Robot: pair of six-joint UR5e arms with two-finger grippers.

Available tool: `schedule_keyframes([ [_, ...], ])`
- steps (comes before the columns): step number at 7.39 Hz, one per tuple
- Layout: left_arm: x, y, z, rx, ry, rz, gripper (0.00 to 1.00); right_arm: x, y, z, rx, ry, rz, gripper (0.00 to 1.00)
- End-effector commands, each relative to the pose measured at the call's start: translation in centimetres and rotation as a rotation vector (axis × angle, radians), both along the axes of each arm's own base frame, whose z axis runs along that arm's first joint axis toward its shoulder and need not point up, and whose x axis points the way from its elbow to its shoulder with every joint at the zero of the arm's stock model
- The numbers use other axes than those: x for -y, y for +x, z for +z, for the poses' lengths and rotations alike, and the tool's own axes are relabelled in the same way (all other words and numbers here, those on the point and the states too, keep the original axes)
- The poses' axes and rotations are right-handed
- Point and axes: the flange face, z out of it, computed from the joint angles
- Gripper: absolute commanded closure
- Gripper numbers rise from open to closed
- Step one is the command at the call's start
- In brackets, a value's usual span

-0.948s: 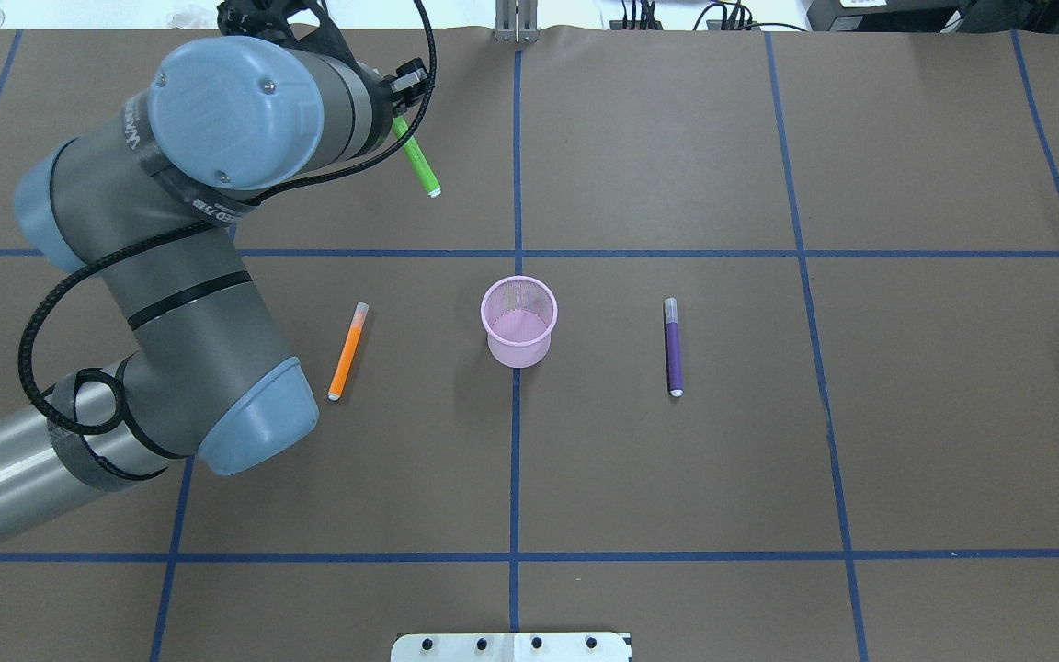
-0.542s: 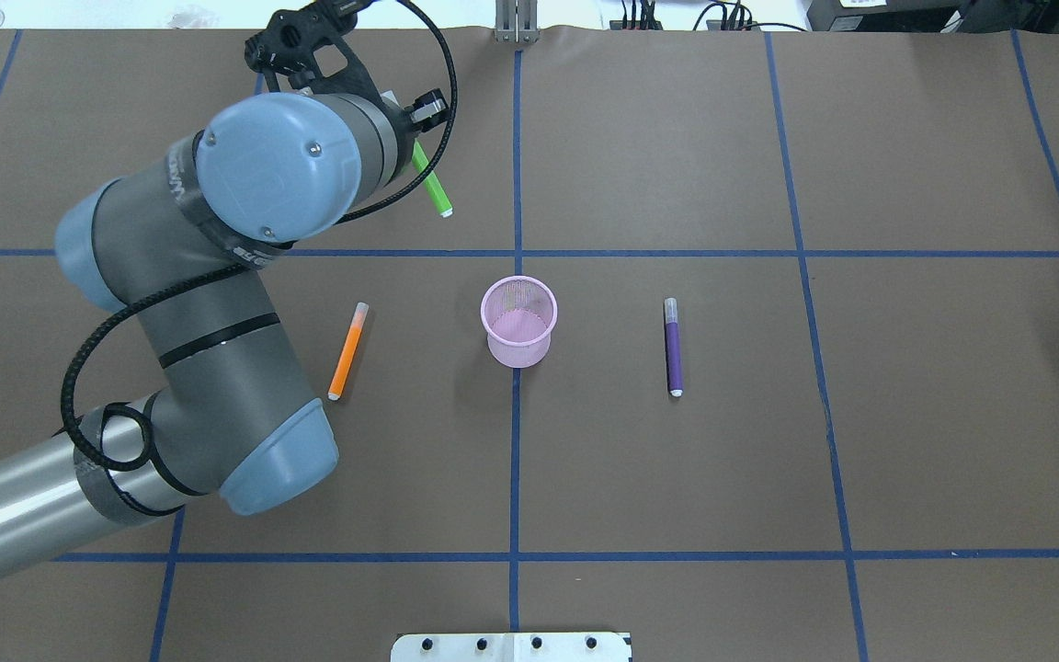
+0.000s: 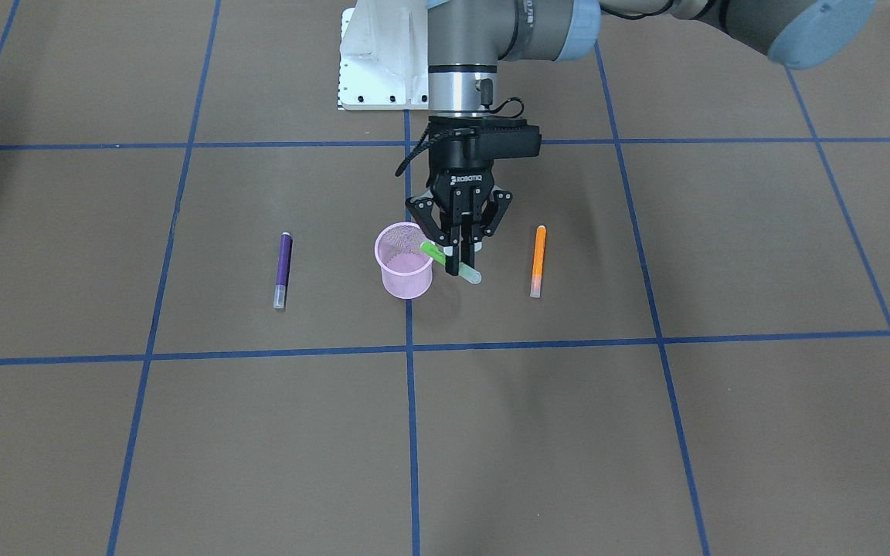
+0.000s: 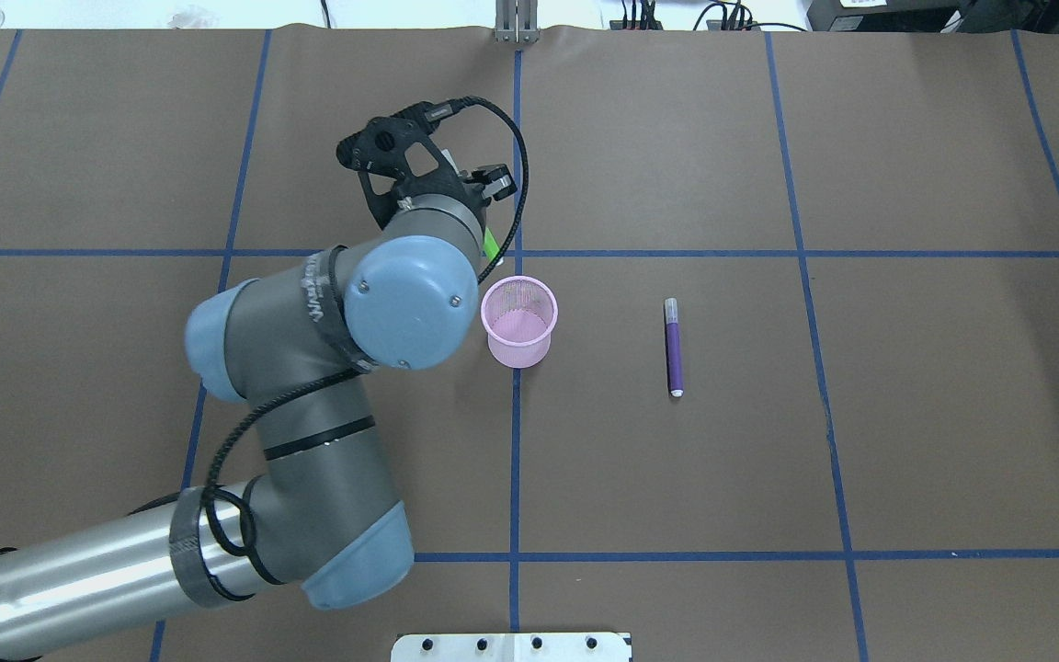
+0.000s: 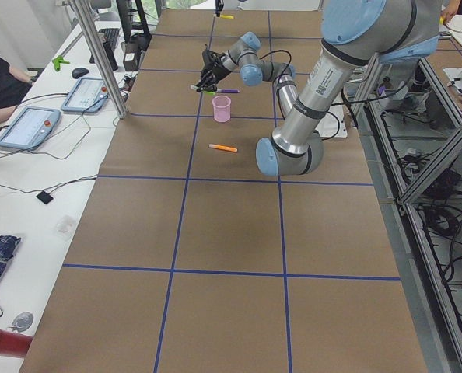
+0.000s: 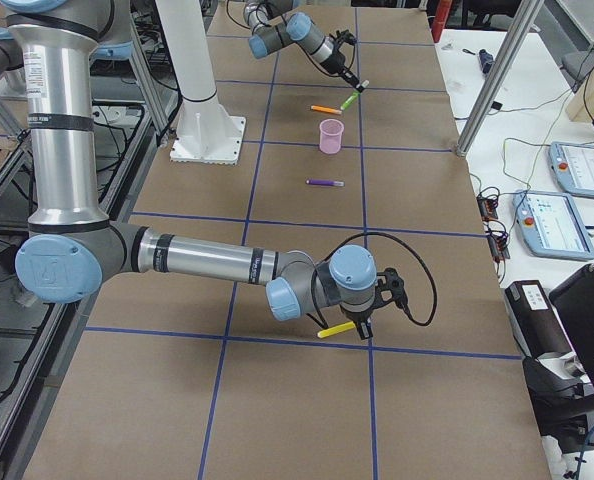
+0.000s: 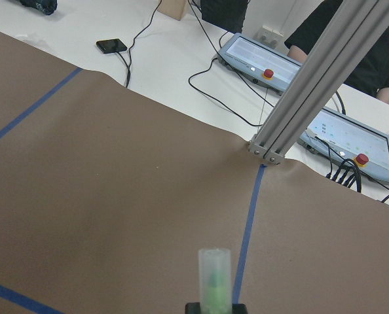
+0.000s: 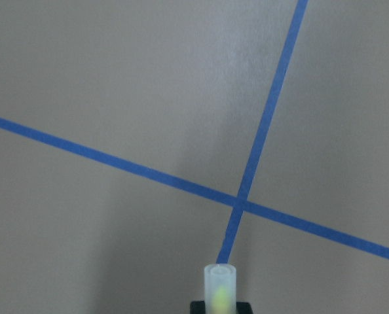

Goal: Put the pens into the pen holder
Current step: 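Carry the green marker over the pink cup with the left gripper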

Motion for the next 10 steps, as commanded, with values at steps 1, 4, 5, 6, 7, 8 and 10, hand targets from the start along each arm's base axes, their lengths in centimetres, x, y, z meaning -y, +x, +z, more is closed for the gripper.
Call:
schedule_keyframes([
  [1,-1.2,4.6,-0.4,0.033,0.014,-0.043,1.00,1.0,0.1,-0.9,0.006,-0.015,0.019,1.00],
  [4,-0.9,5.0,0.1,0.053,0.017,-0.049,1.00,0.9,-0.2,-1.2,0.050,-0.032,0.003,1.00],
  [5,-1.2,5.2,0.5,0.059,0.019,-0.043,1.00,1.0,-0.3,-1.2,0.050,-0.045,0.004,1.00],
  [6,-1.8,5.6,0.9,0.072,0.031,-0.052,1.00,1.7,-0.3,-1.9,0.060,-0.064,0.002,1.00],
  [7,-3.0,6.4,0.9,0.082,0.046,-0.050,1.00,1.8,-0.4,-2.0,0.067,-0.070,0.000,1.00],
  [8,-3.5,6.8,1.5,0.093,0.050,-0.046,1.00,1.9,-0.3,-2.1,0.069,-0.081,0.006,1.00],
  [10,-5.3,8.0,2.5,0.117,0.065,-0.039,1.00,2.1,0.1,-4.4,0.082,-0.106,0.043,1.00],
])
